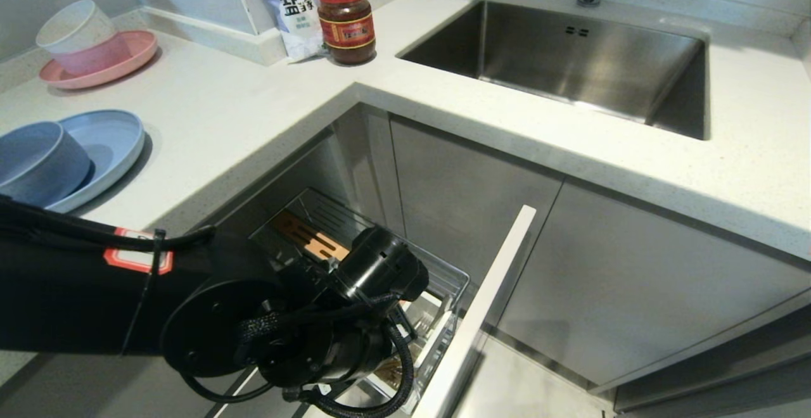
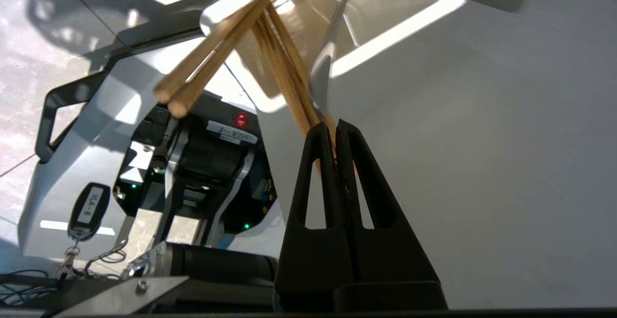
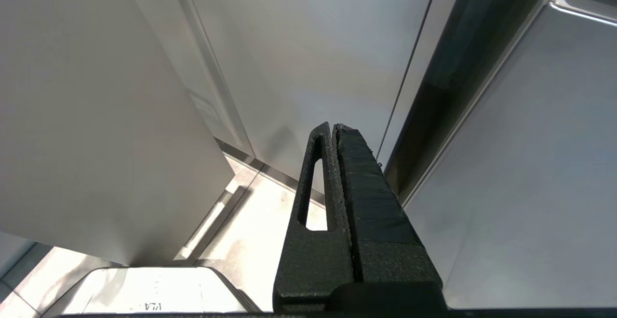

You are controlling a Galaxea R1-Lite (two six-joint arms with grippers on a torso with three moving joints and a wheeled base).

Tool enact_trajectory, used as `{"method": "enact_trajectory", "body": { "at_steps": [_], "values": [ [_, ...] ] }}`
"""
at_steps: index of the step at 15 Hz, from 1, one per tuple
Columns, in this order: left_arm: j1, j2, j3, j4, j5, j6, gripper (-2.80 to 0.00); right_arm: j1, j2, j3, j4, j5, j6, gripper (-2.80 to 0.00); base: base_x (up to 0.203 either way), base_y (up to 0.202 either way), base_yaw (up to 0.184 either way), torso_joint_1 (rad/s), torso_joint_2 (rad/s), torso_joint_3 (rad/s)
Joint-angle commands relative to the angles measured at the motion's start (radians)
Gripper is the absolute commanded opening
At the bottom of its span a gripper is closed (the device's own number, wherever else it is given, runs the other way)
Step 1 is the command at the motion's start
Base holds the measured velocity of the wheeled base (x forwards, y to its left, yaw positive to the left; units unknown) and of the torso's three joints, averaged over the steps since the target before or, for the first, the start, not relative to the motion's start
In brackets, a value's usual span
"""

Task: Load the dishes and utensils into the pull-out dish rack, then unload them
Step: Take the fork out of the cupboard

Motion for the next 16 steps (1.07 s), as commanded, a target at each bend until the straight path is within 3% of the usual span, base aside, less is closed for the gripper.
{"method": "enact_trajectory", "body": {
  "at_steps": [1,8,9,16],
  "values": [
    [0.004,0.036,0.007,-0.012,0.004,-0.011,-2.8,0.001,-0.004,0.002,0.0,0.0,0.0,-2.8,0.0,0.0,0.0,0.0,0.0,0.0],
    [0.002,0.042,0.005,-0.012,0.03,-0.011,-2.8,0.001,-0.004,0.002,0.0,0.0,0.0,-2.8,0.0,0.0,0.0,0.0,0.0,0.0],
    [0.001,0.042,0.004,-0.012,0.037,-0.01,0.0,0.001,-0.004,0.002,0.0,0.0,0.0,-2.8,0.0,0.0,0.0,0.0,0.0,0.0],
    [0.003,0.058,-0.006,-0.02,0.043,-0.012,0.0,0.0,-0.004,0.002,0.0,0.0,0.0,-2.8,0.0,0.0,0.0,0.0,0.0,0.0]
  ]
}}
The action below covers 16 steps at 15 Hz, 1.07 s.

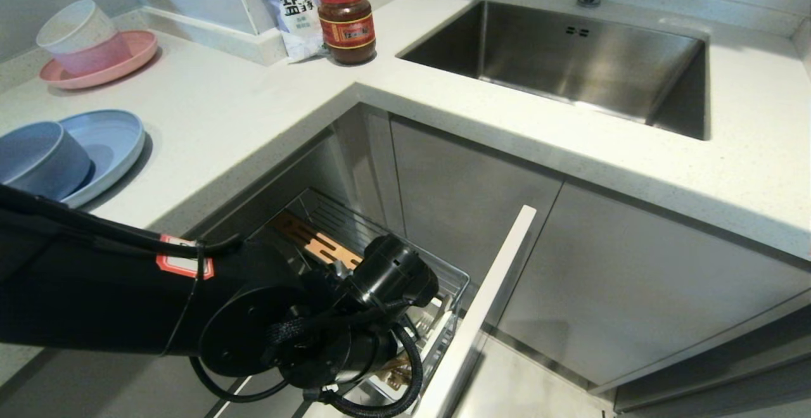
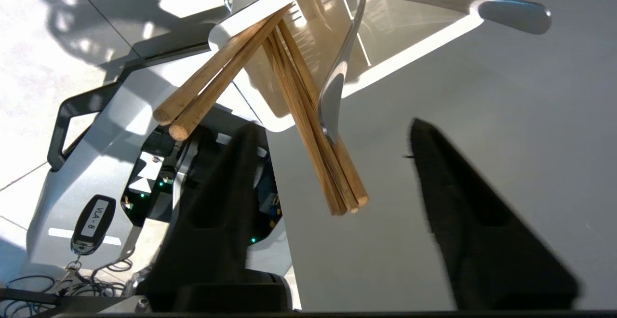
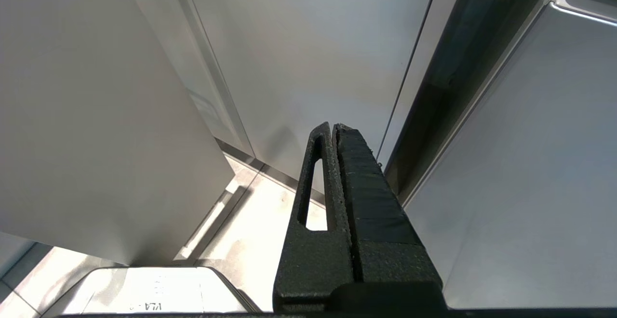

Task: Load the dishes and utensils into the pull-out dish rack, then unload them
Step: Take the fork out of the cupboard

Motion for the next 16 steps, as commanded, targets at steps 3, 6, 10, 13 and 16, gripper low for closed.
{"method": "enact_trajectory", "body": {
  "at_steps": [3,6,10,13,16],
  "values": [
    [0.006,0.043,0.002,-0.063,-0.001,-0.007,0.0,-0.001,-0.004,0.002,0.0,0.0,0.0,-2.8,0.0,0.0,0.0,0.0,0.0,0.0],
    [0.017,0.076,0.004,-0.108,-0.004,-0.006,0.0,0.001,-0.004,0.002,0.0,0.0,0.0,-2.8,0.0,0.0,0.0,0.0,0.0,0.0],
    [0.021,0.111,0.003,-0.134,-0.004,-0.006,0.0,0.0,-0.004,0.002,0.0,0.0,0.0,-2.8,0.0,0.0,0.0,0.0,0.0,0.0],
    [0.022,0.132,0.0,-0.155,-0.006,-0.006,0.0,-0.001,-0.004,0.002,0.0,0.0,0.0,-2.8,0.0,0.0,0.0,0.0,0.0,0.0],
    [0.024,0.136,0.0,-0.166,-0.023,-0.005,0.0,0.001,-0.004,0.002,0.0,0.0,0.0,-2.8,0.0,0.0,0.0,0.0,0.0,0.0]
  ]
}}
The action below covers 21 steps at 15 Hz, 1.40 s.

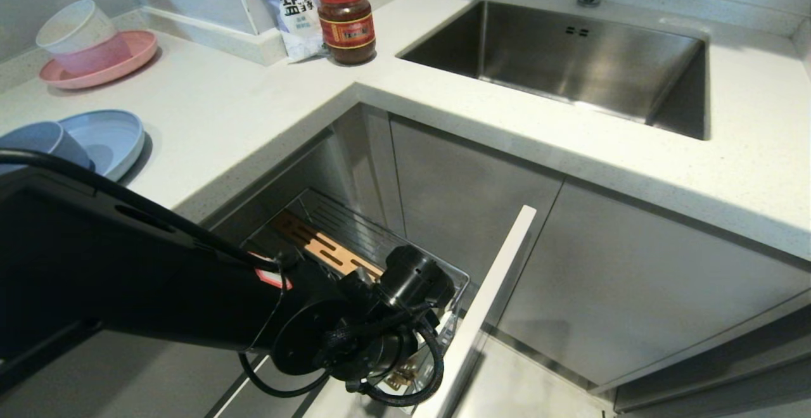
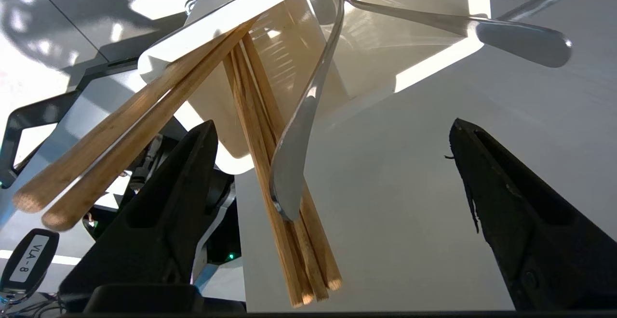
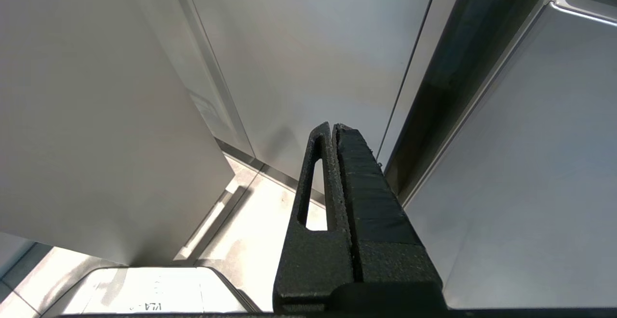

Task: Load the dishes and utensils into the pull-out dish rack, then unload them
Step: Take the fork out of the cupboard

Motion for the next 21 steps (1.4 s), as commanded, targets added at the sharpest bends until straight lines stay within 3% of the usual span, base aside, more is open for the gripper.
{"method": "enact_trajectory", "body": {
  "at_steps": [1,9,10,21],
  "values": [
    [0.0,0.008,0.001,-0.001,0.0,-0.007,0.0,0.0,-0.004,0.002,0.0,0.0,0.0,-2.8,0.0,0.0,0.0,0.0,0.0,0.0],
    [0.008,0.015,0.001,-0.001,-0.002,-0.003,0.0,0.0,-0.004,0.002,0.0,0.0,0.0,-2.8,0.0,0.0,0.0,0.0,0.0,0.0],
    [0.008,0.015,0.001,-0.001,-0.002,-0.003,-2.8,-0.001,-0.004,0.002,0.0,0.0,0.0,-2.8,0.0,0.0,0.0,0.0,0.0,0.0],
    [0.008,0.02,0.001,0.001,-0.005,-0.003,-2.8,0.0,-0.004,0.002,0.0,0.0,0.0,-2.8,0.0,0.0,0.0,0.0,0.0,0.0]
  ]
}}
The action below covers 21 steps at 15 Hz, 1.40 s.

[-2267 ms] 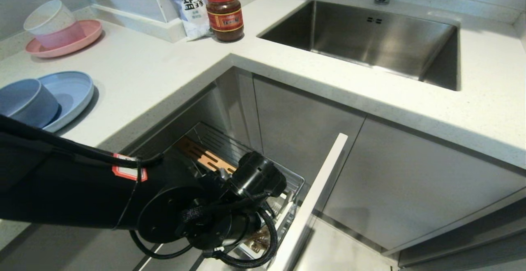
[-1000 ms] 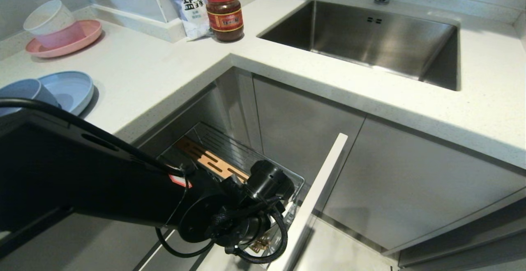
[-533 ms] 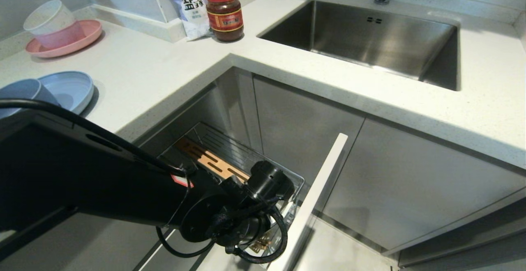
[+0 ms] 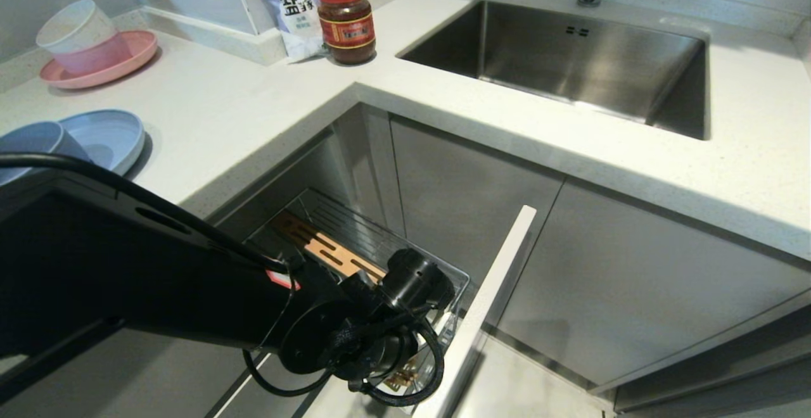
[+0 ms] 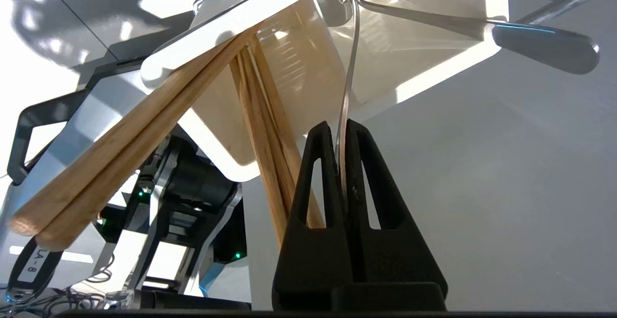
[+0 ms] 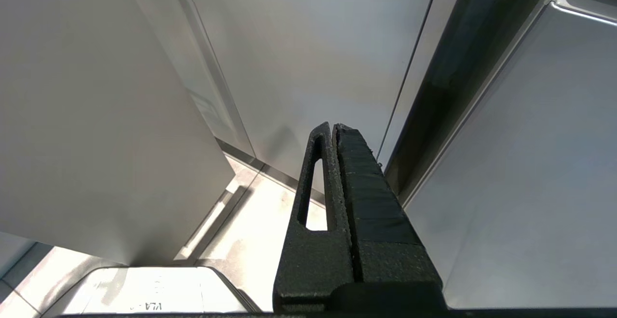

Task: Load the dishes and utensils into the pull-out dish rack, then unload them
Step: Take the fork out of the cupboard

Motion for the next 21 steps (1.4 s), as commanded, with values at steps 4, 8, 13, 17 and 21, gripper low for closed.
{"method": "enact_trajectory", "body": {
  "at_steps": [4,8,13,17,21],
  "values": [
    [-0.002,-0.005,-0.001,0.002,0.004,-0.008,-2.8,0.0,-0.004,0.002,-0.001,0.0,0.0,-2.8,0.0,0.0,0.0,0.0,0.0,0.0],
    [-0.005,-0.086,0.001,0.01,0.006,-0.001,-2.8,0.0,-0.004,0.002,-0.001,0.0,0.0,-2.8,0.0,0.0,0.0,0.0,0.0,0.0],
    [-0.006,-0.162,0.002,0.014,0.025,0.029,-2.8,0.0,-0.004,0.002,-0.001,0.0,0.0,-2.8,0.0,0.0,0.0,0.0,0.0,0.0],
    [-0.016,-0.232,0.001,0.043,0.031,0.055,-2.8,0.0,-0.004,0.002,-0.001,0.0,0.0,-2.8,0.0,0.0,0.0,0.0,0.0,0.0],
    [-0.037,-0.296,-0.001,0.066,0.044,0.057,-2.8,0.0,-0.004,0.002,-0.001,0.0,0.0,-2.8,0.0,0.0,0.0,0.0,0.0,0.0]
  ]
}}
